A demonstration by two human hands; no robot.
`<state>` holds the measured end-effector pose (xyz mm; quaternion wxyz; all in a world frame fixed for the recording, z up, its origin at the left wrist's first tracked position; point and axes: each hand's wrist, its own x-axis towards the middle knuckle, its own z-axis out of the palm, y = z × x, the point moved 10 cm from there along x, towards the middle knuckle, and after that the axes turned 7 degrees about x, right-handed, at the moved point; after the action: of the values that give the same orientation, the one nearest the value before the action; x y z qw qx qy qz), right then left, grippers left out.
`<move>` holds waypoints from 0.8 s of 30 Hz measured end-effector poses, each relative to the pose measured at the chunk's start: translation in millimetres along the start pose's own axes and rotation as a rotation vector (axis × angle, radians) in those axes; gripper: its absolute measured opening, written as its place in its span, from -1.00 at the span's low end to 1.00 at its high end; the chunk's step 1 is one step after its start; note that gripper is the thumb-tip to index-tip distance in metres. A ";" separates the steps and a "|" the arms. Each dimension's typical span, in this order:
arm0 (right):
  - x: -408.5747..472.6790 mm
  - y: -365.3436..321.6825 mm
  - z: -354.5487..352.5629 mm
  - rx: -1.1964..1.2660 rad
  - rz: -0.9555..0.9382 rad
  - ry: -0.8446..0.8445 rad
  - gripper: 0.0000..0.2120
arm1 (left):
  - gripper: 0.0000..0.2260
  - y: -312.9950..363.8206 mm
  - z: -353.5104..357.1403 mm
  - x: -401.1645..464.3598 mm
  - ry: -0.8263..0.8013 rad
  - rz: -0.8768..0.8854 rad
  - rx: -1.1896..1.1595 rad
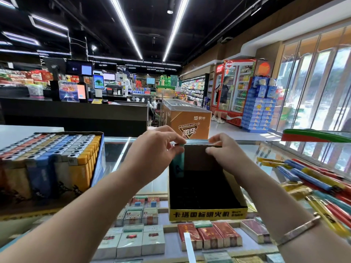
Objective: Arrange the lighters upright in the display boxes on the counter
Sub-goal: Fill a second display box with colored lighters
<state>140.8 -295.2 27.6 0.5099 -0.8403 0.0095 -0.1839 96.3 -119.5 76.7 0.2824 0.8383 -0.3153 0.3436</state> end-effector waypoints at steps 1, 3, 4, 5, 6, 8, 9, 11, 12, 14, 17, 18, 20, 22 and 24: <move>0.8 -1.0 -2.7 -0.001 -0.009 0.015 -0.79 | -0.90 -0.8 2.4 0.7 -0.024 -0.001 0.002; 2.4 -2.6 -7.2 -0.011 -0.029 0.040 -0.79 | -0.90 -2.3 3.0 1.4 -0.039 0.007 0.027; 2.9 -2.3 -7.8 -0.017 -0.033 0.040 -0.77 | -0.90 -2.0 2.5 1.6 -0.041 0.020 0.055; 3.1 -1.7 -7.3 -0.027 -0.034 0.032 -0.74 | -0.89 -0.6 2.5 1.6 -0.045 0.040 0.090; 2.9 -0.4 -6.9 -0.039 -0.031 0.026 -0.69 | -0.88 1.9 2.8 1.3 -0.052 0.067 0.126; 2.3 1.7 -7.0 -0.053 -0.020 0.022 -0.62 | -0.87 7.3 4.5 0.9 -0.068 0.123 0.183; 2.1 2.4 -6.8 -0.052 -0.011 0.019 -0.60 | -0.88 8.7 6.0 0.7 -0.079 0.139 0.201; 1.3 3.1 -5.6 -0.053 0.005 0.009 -0.58 | -0.88 7.1 9.0 0.6 -0.105 0.129 0.220; 0.5 2.6 -5.0 -0.055 0.007 0.006 -0.57 | -0.88 4.3 9.2 0.5 -0.108 0.114 0.220; -1.1 1.2 -4.2 -0.065 -0.001 0.009 -0.57 | -0.86 -4.1 9.7 -0.1 -0.100 0.071 0.213; -1.9 0.7 -3.6 -0.095 -0.014 0.025 -0.58 | -0.80 -23.9 17.2 -2.5 -0.139 -0.063 0.124; -1.5 1.0 -2.6 -0.105 -0.015 0.022 -0.58 | -0.79 -29.6 20.7 -3.7 -0.163 -0.109 0.075; -0.8 1.8 -0.4 -0.117 -0.014 0.006 -0.60 | -0.78 -35.4 26.3 -5.4 -0.205 -0.164 0.011; 0.3 -1.1 -5.0 -0.094 -0.044 0.028 -0.70 | -0.78 -37.8 27.4 -5.9 -0.211 -0.179 -0.012; -0.6 -11.6 -23.3 -0.094 -0.126 0.137 -0.89 | -0.77 -39.1 27.1 -7.1 -0.202 -0.190 -0.013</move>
<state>130.8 -309.4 47.0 0.4557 -0.8476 -0.0001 -0.2719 131.4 -110.7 44.9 0.2861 0.8928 -0.2636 0.2272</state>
